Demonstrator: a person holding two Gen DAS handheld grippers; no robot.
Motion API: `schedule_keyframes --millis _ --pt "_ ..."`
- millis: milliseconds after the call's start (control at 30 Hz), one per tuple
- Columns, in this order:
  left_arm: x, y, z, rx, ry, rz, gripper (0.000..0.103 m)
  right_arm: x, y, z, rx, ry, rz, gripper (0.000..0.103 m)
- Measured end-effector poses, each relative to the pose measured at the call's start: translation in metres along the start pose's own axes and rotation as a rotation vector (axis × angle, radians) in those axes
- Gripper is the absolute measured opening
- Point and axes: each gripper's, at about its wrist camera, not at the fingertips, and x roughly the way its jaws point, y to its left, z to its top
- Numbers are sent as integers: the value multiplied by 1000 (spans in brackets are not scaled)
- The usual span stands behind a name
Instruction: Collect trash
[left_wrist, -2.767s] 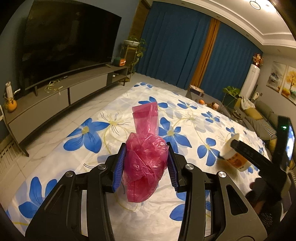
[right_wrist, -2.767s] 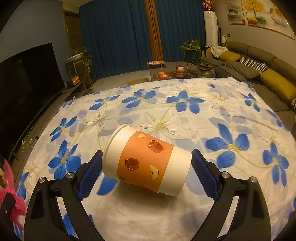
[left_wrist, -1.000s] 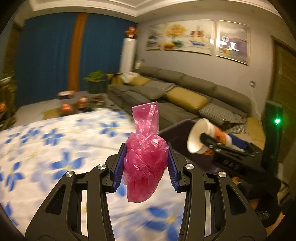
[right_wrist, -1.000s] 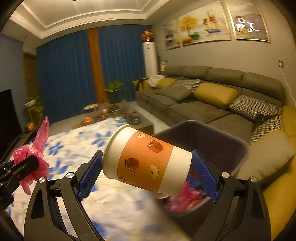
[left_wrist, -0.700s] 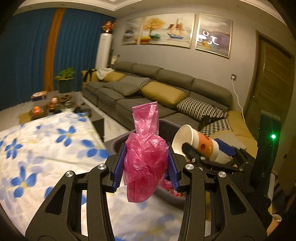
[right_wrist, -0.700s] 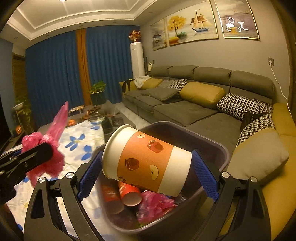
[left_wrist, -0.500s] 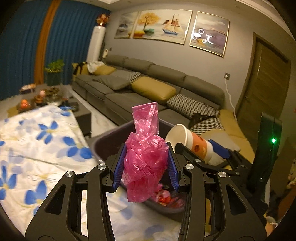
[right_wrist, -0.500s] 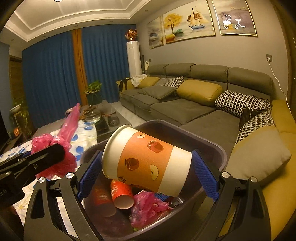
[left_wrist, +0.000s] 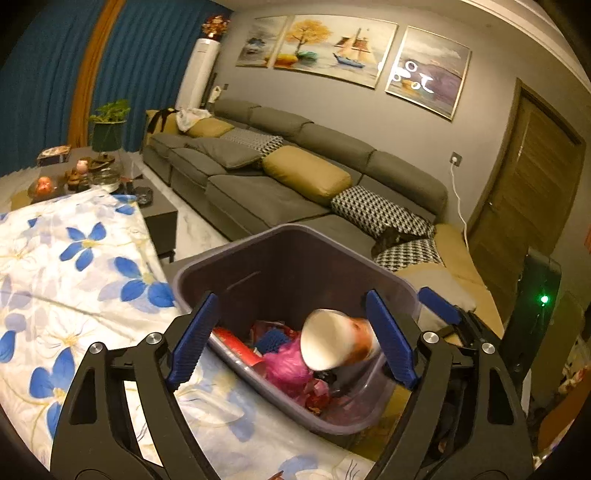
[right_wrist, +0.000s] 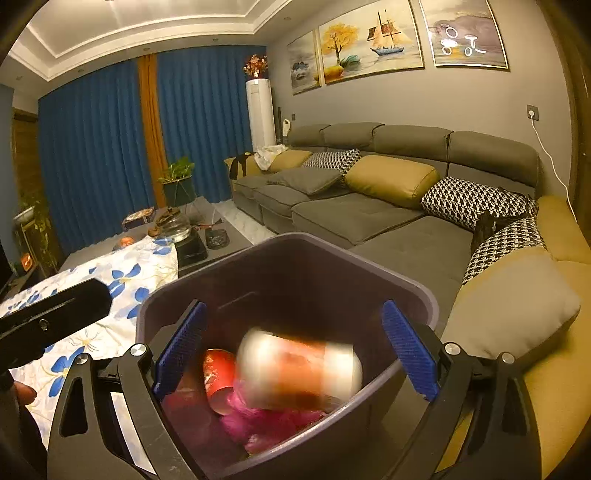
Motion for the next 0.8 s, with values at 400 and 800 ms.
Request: schedule_keyframes --millis 400,800 --pt "-104 -3 -38 76 -85 315 92 -59 21 1 -49 -52 10 97" --pt "-215 -8 -83 39 -135 465 97 -141 61 -26 -66 -61 79 97"
